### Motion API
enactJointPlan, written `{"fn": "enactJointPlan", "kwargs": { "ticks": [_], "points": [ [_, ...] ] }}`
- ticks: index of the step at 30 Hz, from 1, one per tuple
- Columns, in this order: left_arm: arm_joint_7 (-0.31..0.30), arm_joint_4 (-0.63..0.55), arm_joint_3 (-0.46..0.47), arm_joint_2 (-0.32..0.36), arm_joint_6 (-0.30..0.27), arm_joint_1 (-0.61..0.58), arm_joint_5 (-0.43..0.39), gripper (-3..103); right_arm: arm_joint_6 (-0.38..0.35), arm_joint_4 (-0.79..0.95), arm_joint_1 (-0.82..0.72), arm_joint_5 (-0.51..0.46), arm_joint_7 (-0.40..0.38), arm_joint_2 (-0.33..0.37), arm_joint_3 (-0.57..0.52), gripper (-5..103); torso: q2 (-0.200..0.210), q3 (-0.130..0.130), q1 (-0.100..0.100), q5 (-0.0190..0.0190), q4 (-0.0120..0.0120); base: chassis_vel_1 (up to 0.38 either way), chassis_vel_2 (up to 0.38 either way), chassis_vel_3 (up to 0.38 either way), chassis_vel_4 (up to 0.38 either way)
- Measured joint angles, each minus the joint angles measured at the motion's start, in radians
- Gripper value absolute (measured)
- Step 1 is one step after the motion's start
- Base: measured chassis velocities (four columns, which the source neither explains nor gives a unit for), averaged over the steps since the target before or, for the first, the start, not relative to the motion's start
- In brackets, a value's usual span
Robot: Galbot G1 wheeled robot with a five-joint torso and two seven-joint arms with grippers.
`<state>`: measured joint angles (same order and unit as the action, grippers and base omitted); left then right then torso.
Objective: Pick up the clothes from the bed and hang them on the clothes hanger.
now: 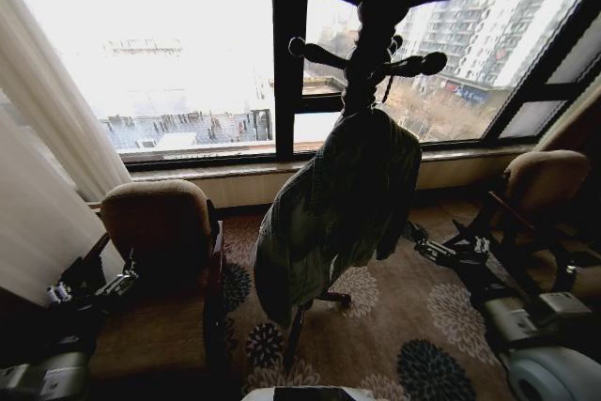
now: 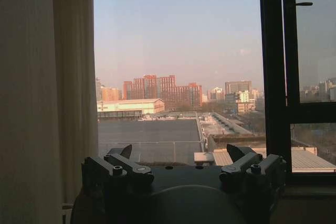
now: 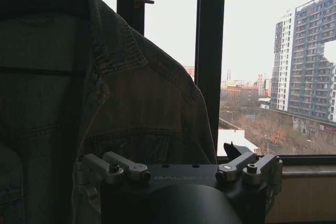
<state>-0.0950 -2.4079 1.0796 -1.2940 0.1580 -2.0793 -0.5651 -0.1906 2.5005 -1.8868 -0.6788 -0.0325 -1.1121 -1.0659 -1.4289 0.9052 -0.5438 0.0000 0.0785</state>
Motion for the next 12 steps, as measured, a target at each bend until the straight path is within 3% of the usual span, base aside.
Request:
{"fn": "enactJointPlan", "kwargs": {
  "ticks": [12],
  "points": [
    [0.0, 0.0, 0.0, 0.0, 0.0, 0.0, 0.0, 100, -0.001, 0.0, 0.001, -0.001, -0.001, 0.0, 0.0, 100, 0.0, 0.0, 0.0, 0.0, 0.0, 0.0, 0.0, 0.0, 0.0]
  ]
}}
